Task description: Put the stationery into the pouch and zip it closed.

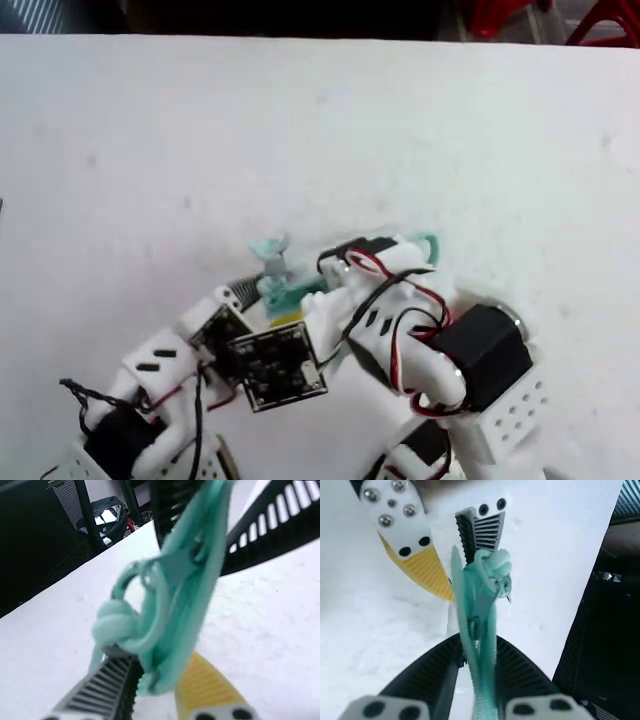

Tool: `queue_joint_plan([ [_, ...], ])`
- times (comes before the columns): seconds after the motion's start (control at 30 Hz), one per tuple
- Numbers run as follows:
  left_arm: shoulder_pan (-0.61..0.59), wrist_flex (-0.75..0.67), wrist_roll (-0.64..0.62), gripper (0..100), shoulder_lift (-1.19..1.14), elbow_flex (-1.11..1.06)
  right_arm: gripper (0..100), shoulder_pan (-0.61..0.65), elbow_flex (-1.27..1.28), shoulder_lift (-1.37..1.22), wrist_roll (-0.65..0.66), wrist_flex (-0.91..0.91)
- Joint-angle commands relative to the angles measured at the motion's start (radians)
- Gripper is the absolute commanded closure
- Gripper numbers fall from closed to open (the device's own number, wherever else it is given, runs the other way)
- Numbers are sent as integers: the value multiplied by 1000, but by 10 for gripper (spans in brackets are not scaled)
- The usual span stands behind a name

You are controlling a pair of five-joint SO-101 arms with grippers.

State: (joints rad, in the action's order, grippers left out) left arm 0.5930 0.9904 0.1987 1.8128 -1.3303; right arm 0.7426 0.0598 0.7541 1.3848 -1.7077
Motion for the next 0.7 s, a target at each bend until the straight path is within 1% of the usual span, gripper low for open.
queue_joint_plan([
  [0.0, 24, 31, 9, 979, 8, 120, 974, 1, -3, 16, -25, -12],
  [0.03, 21, 35, 9, 977, 8, 126, 950, -7, -5, 19, -60, -12],
  [0.17, 16, 35, 9, 976, 8, 126, 764, -7, -11, 27, -147, -12],
  [0.2, 16, 34, 9, 976, 8, 126, 746, -5, -11, 31, -157, -12],
  [0.27, 16, 32, 9, 976, 8, 126, 757, 2, -11, 54, -163, -12],
  [0.4, 16, 31, 9, 976, 8, 126, 808, 82, -5, 102, -175, -12],
  [0.5, 16, 31, 9, 976, 8, 124, 813, 120, -3, 96, -261, 15],
  [0.67, 16, 35, 9, 976, 8, 124, 814, 119, -11, 42, -339, 84],
])
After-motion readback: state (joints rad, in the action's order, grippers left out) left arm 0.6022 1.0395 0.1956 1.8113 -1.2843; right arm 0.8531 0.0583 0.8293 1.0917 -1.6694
